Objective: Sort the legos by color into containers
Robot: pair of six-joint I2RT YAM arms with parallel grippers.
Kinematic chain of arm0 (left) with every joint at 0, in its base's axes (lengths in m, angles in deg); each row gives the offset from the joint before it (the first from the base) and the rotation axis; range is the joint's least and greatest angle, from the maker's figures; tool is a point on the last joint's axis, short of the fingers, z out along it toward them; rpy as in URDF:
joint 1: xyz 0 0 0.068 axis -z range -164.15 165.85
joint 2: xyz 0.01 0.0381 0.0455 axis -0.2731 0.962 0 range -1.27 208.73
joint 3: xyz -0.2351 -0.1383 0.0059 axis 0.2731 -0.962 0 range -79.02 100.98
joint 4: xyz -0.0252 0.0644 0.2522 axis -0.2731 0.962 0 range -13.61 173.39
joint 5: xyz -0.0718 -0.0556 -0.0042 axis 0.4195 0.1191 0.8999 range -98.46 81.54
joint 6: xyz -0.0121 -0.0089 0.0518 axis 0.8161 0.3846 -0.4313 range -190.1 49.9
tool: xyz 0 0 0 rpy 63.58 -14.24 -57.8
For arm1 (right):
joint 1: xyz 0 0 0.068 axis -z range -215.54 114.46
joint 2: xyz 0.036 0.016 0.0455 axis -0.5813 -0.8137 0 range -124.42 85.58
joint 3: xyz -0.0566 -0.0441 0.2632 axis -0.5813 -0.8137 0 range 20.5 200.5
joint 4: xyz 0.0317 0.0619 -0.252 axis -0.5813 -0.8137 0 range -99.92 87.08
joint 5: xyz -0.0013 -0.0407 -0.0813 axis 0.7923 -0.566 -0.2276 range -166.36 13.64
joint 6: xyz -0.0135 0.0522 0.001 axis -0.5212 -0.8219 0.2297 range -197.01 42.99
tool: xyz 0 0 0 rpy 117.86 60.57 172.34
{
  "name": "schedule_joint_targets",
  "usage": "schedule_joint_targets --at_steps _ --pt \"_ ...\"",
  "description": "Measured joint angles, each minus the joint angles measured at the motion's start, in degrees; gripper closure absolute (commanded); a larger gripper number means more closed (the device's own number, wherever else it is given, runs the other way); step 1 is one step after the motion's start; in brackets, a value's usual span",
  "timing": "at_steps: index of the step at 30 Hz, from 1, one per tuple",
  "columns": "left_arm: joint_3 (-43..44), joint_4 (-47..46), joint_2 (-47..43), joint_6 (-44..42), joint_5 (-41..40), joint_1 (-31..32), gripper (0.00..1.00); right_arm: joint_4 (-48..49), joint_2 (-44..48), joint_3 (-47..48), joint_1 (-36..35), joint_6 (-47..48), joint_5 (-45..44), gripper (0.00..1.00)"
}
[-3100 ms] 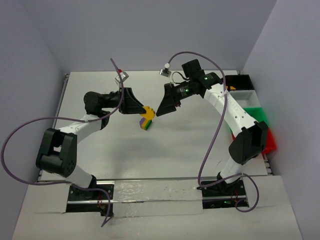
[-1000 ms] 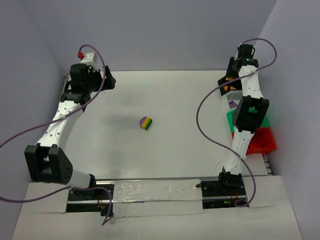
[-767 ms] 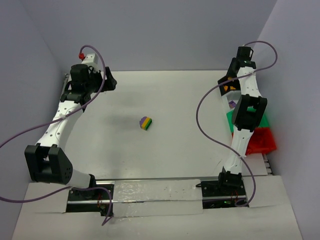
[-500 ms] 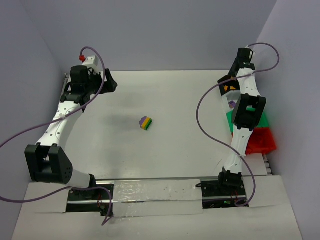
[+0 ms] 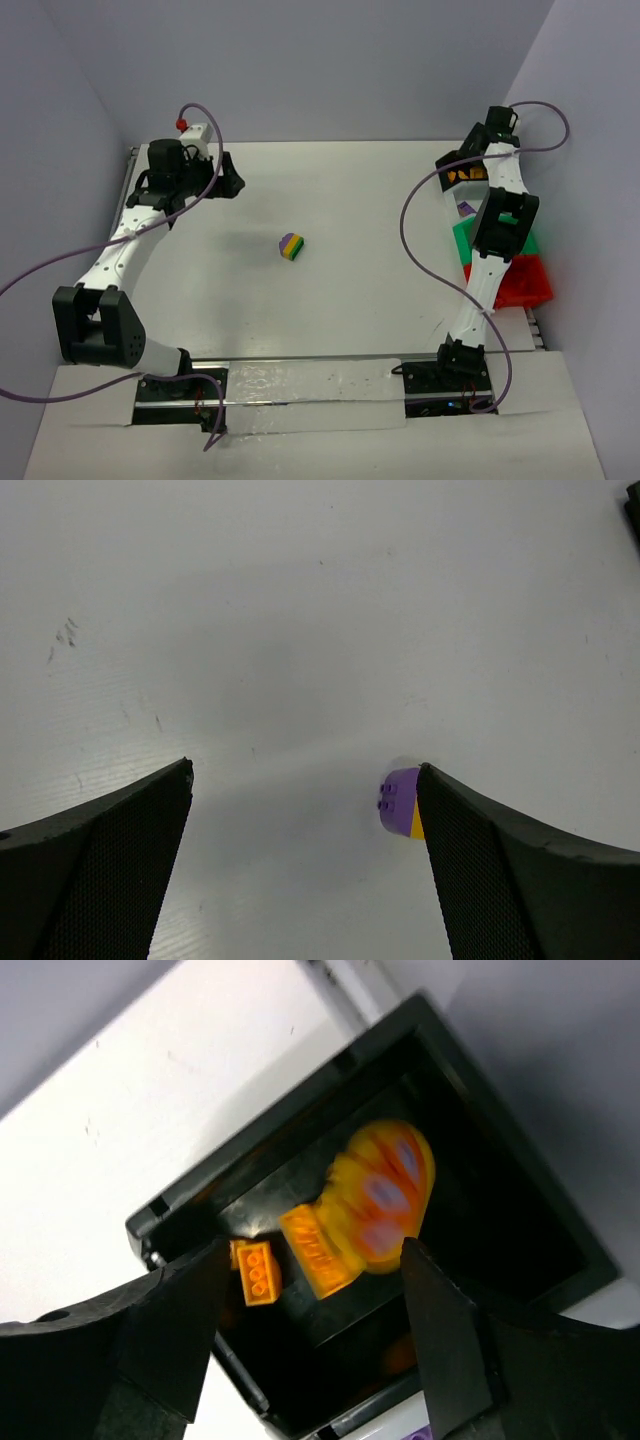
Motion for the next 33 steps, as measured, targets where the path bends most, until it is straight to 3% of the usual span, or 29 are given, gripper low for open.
schedule_joint_targets --at_steps 7,13,19,22,27,33 --pt "-2.2 0.1 0.0 -3.6 2.5 1.5 0.04 -0.1 2.7 -3.3 -0.3 -0.5 4.4 0.10" --pt "-2.9 0.0 0.0 -4.4 2.9 2.5 0.05 0.2 14.7 -13.5 -2.7 2.7 7.6 0.09" --pt "-3.1 0.1 0.2 -4.3 3.9 2.4 0.04 1.0 27.3 -22.1 -15.5 8.3 8.5 0.04" --pt "-3.1 1.0 0.8 -7.8 10.6 2.4 0.04 0.7 29.7 -24.8 -23.2 10.8 12.5 0.03" --pt "-6.2 3.6 1.2 -24.3 21.1 4.1 0.01 -3.6 29.8 -27.4 -26.9 14.0 20.5 0.02" --pt "-0.1 17.5 11.9 -57.7 28.8 5.1 0.01 -7.3 29.8 -30.7 -24.3 16.6 24.0 0.01"
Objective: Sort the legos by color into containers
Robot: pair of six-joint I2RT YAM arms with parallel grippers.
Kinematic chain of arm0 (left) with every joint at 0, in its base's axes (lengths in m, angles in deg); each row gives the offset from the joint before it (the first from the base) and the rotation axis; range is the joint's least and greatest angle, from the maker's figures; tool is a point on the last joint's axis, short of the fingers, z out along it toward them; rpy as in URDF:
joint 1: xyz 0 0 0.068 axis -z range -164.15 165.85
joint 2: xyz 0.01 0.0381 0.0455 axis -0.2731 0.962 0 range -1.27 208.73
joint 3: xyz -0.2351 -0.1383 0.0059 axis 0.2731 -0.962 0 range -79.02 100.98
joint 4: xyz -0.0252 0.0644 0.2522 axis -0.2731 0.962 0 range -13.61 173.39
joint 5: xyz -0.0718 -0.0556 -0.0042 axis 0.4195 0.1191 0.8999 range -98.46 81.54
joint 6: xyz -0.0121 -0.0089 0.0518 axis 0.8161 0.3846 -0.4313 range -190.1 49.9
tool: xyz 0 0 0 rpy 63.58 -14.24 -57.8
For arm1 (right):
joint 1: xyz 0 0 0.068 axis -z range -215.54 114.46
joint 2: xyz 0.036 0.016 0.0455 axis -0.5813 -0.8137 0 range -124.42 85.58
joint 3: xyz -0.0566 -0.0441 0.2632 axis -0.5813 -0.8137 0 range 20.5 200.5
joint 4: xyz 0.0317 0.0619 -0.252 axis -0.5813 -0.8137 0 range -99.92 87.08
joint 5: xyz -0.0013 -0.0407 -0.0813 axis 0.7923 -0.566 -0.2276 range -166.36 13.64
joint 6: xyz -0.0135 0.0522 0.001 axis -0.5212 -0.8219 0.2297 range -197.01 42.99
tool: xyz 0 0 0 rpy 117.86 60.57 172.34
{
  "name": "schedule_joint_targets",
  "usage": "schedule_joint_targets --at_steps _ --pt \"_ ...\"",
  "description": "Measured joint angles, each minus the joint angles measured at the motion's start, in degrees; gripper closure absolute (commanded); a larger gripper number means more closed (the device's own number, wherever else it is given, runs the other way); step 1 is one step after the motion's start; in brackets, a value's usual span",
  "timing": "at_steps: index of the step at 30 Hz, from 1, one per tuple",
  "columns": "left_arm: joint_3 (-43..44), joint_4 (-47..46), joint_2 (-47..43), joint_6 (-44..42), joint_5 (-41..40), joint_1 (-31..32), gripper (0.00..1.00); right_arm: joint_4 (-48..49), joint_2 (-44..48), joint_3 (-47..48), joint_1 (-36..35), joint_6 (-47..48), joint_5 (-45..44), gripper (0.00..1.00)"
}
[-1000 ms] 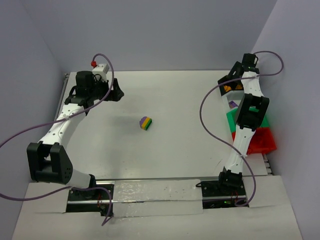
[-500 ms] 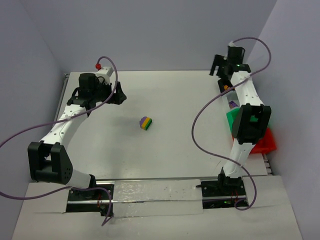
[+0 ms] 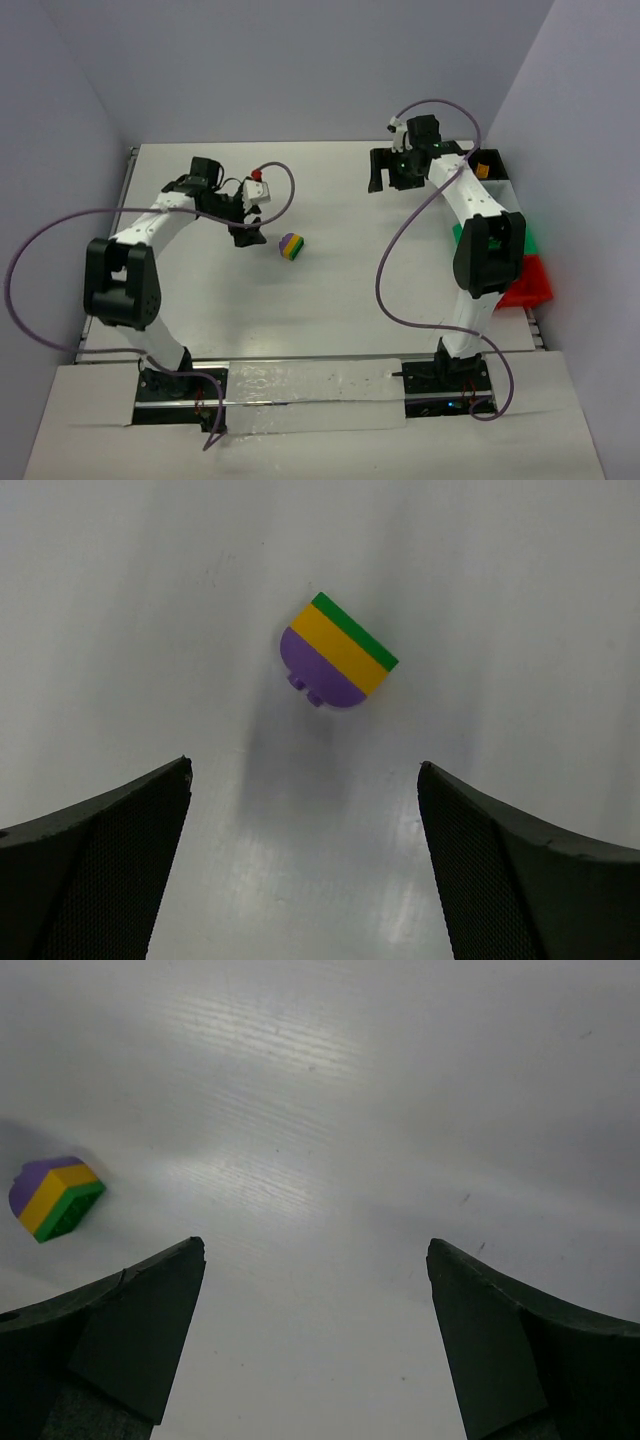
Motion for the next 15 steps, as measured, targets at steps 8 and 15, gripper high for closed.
schedule_joint_targets --at_steps 8,15 --pt "21.2 23.9 20.9 -37.6 2.4 2.0 0.01 -3.2 2.1 -2.0 2.8 1.1 1.7 0.01" --pt "23.6 30.0 26.5 -47.0 2.3 5.6 0.01 -5.2 4.4 -3.1 4.2 2.4 2.1 0.01"
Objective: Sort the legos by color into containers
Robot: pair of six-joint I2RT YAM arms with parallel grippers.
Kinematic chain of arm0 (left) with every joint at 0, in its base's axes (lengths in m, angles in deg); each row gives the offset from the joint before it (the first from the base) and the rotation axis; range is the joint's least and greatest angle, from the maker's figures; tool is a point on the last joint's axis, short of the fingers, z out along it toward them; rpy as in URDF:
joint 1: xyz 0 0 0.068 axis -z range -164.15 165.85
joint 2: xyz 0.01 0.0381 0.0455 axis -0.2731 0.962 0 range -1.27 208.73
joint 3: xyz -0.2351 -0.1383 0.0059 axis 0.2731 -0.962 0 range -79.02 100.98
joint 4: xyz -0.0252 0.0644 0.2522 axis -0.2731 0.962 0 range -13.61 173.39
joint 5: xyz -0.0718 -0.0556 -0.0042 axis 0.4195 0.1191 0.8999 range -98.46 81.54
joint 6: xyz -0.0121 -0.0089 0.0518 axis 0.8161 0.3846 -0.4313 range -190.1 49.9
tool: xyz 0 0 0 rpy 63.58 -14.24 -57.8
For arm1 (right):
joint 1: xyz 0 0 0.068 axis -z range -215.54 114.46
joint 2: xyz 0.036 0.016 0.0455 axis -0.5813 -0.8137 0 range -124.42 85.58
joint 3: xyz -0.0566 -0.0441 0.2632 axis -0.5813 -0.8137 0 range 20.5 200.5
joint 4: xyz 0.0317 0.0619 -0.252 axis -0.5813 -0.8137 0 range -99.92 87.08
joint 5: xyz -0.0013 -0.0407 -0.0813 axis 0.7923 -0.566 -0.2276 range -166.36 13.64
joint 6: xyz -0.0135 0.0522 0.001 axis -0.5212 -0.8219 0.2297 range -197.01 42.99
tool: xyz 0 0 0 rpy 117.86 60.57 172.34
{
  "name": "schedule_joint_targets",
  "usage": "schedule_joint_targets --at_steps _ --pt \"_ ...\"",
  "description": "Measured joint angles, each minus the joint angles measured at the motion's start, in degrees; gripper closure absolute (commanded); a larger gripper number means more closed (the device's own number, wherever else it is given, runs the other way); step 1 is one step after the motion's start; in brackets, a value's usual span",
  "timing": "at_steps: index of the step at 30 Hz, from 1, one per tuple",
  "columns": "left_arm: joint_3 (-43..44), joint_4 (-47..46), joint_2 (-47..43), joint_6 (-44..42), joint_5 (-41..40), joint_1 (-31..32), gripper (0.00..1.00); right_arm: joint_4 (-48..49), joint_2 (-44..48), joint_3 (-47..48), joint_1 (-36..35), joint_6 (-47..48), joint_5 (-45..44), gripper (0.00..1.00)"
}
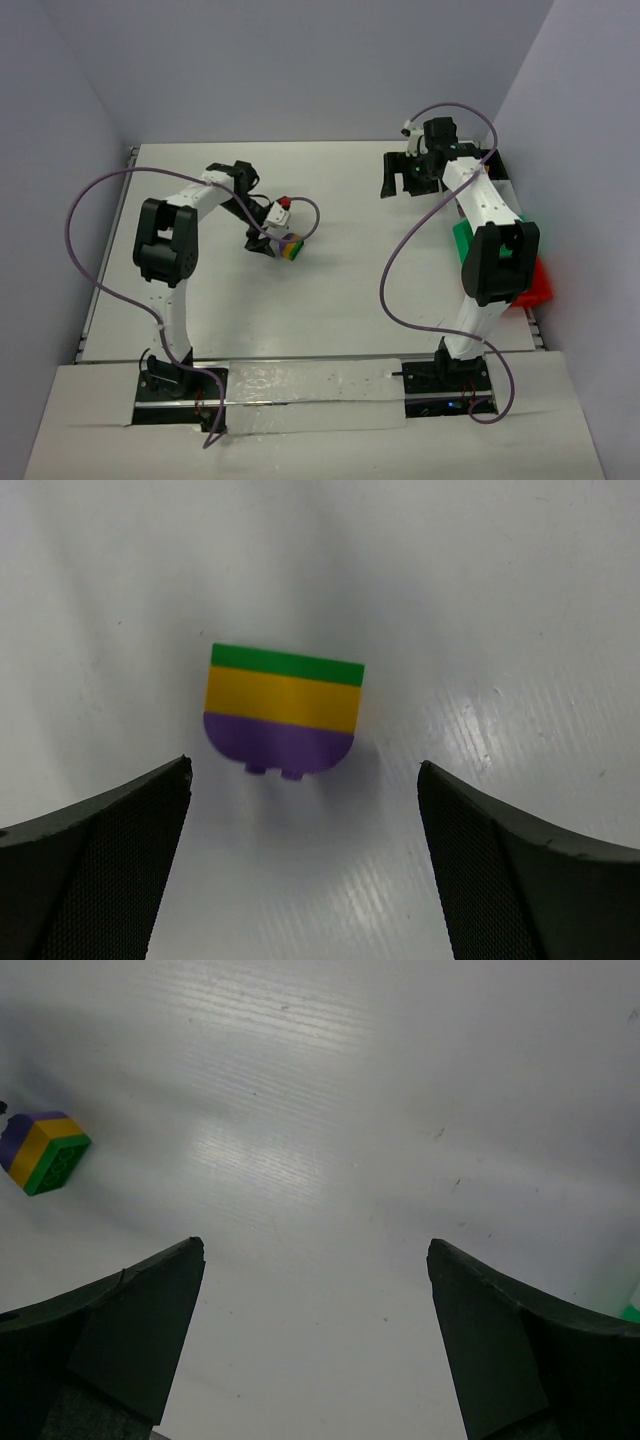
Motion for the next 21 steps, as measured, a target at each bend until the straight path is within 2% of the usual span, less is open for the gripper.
schedule_joint_targets --at_steps 9,21 --pt "4.9 1.0 4.2 0.7 -2.3 4.2 0.01 -1.0 0.1 -0.1 0.4 0.5 1.5 0.01" --pt "5.2 0.7 5.0 2.2 -7.5 5.8 0.04 -1.9 0.1 -0.1 0.9 1.2 3.0 0.00"
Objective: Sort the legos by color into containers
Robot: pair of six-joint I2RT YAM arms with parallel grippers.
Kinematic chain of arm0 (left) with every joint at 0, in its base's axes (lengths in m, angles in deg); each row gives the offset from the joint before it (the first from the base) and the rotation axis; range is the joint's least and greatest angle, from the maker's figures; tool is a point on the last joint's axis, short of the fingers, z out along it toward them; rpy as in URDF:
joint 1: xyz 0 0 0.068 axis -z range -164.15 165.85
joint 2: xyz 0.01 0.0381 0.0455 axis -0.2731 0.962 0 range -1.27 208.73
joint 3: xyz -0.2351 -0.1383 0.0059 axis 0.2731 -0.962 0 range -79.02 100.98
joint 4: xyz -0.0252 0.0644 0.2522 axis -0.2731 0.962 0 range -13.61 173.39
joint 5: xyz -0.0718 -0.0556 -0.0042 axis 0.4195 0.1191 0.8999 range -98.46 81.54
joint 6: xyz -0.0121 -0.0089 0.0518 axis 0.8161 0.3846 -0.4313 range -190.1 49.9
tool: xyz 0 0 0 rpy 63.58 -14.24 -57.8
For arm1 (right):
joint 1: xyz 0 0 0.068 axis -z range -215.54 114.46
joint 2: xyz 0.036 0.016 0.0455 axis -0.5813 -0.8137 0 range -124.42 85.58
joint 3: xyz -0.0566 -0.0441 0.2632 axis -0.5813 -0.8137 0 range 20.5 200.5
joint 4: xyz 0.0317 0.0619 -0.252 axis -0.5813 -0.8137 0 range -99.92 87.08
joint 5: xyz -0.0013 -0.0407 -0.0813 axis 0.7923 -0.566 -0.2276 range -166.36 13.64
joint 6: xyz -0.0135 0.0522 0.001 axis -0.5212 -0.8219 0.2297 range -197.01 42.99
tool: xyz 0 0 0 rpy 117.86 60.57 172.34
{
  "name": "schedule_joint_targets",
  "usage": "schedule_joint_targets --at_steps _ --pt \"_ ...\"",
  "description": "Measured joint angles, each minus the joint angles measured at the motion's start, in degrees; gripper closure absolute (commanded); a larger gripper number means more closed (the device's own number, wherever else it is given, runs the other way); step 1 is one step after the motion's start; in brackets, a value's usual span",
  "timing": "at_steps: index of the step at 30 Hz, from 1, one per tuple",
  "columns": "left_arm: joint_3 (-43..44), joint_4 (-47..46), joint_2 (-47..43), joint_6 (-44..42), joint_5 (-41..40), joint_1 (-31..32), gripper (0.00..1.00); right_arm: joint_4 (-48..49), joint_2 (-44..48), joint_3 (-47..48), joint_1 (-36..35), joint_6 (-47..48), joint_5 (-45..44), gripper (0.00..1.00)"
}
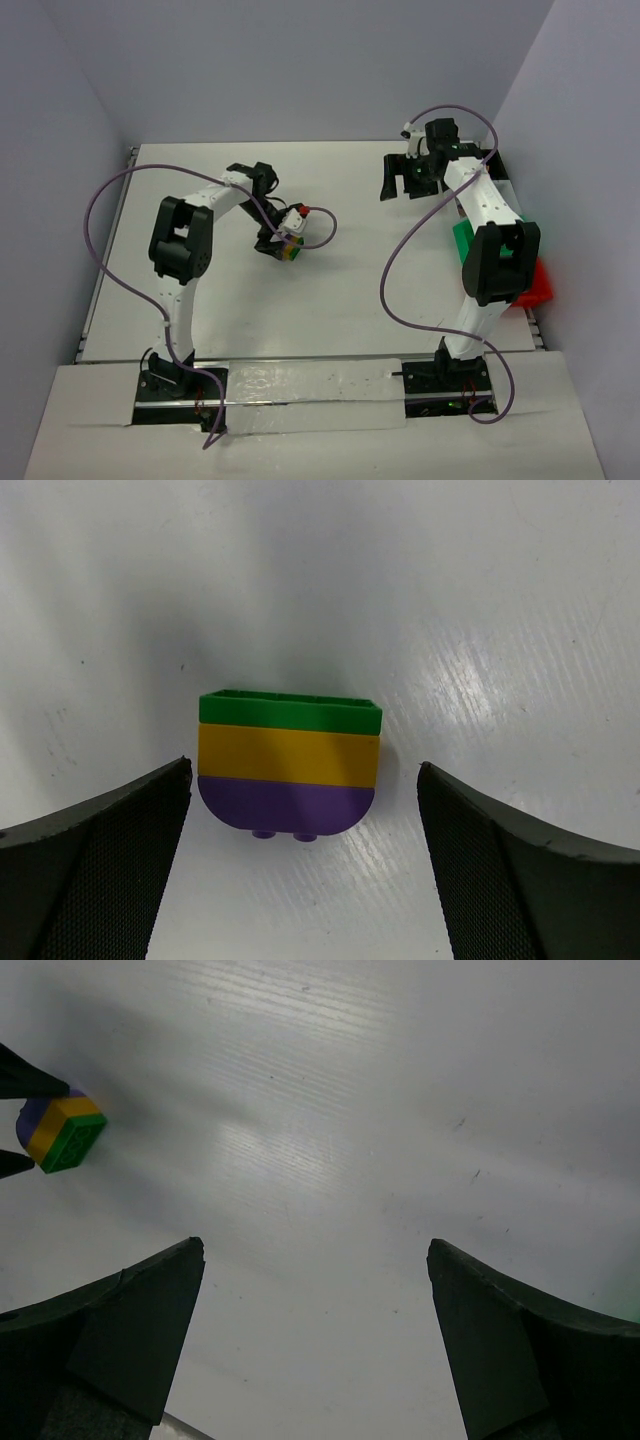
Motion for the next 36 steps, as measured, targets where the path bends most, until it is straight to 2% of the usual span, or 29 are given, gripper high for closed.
schedule_joint_targets --at_steps 6,11,14,19,27,32,36 --pt "0.0 -1.6 0.4 2.0 -1.9 0.2 0.09 -0.4 0.0 0.0 0.1 -0.5 2.8 0.00" --pt "-0.9 -3.9 0.4 3.0 -2.1 0.4 0.06 -0.4 0.1 -1.2 0.1 -1.7 5.3 0.00" --pt "-3.0 -5.5 0.1 3.1 -2.1 0.5 0.10 -0.3 0.1 -2.4 0.1 -2.1 6.0 0.00" --pt "-3.6 -6.1 -0.2 3.2 -1.8 0.9 0.42 -0.4 0.2 -2.8 0.1 -2.8 6.5 0.00" --pt "-9.8 -11.7 -4.7 7.6 -1.1 1.1 0.71 1.6 2.4 -7.1 1.1 -6.4 10.9 0.00" --pt "-14.9 -19.7 -12.9 18.9 0.0 1.3 0.97 4.2 4.7 -12.9 2.7 -9.8 19.0 0.00" --pt "-21.2 -29.4 -24.1 32.4 -0.3 2.1 1.00 7.4 5.5 -16.4 2.1 -12.2 25.6 0.02"
